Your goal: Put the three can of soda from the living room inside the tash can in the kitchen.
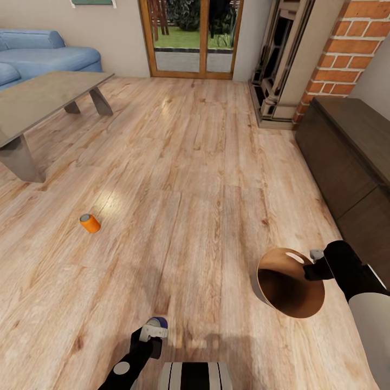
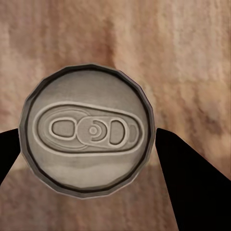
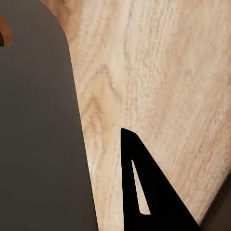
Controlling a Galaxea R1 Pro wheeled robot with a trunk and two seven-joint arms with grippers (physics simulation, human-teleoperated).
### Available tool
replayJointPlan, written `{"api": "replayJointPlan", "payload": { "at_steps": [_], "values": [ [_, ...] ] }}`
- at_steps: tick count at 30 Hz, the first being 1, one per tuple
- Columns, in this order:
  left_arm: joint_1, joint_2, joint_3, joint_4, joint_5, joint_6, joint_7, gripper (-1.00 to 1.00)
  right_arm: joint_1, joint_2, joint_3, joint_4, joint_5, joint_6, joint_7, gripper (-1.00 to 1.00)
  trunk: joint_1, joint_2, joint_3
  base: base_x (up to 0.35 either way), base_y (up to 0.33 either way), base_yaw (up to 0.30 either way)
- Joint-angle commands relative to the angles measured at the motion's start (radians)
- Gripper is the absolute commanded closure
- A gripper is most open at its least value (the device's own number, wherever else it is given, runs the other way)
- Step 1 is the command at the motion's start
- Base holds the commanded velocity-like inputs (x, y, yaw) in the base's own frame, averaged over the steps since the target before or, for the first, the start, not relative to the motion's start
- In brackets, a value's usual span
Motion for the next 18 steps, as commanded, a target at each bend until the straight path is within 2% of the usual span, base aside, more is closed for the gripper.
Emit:
{"api": "replayJointPlan", "payload": {
  "at_steps": [1, 8, 18],
  "values": [
    [0.0, 0.0, 0.0, 0.0, -0.003, 0.0, 0.0, 1.0, 0.0, 0.0, 0.0, 0.0, -0.012, 0.004, 0.0, 1.0, 0.0, 0.0, 0.0, 0.0, 0.0, 0.0],
    [0.0, -0.001, 0.0, 0.001, -0.003, 0.0, 0.0, 1.0, 0.0, 0.001, 0.001, 0.001, -0.013, 0.004, 0.0, 1.0, 0.0, 0.0, 0.0, 0.0, 0.0, 0.0],
    [-0.001, -0.001, 0.0, 0.005, -0.004, 0.001, 0.0, 1.0, 0.0, 0.006, 0.001, 0.001, -0.013, 0.004, 0.0, 1.0, -0.005, 0.002, 0.039, 0.0, 0.0, 0.0]
  ]
}}
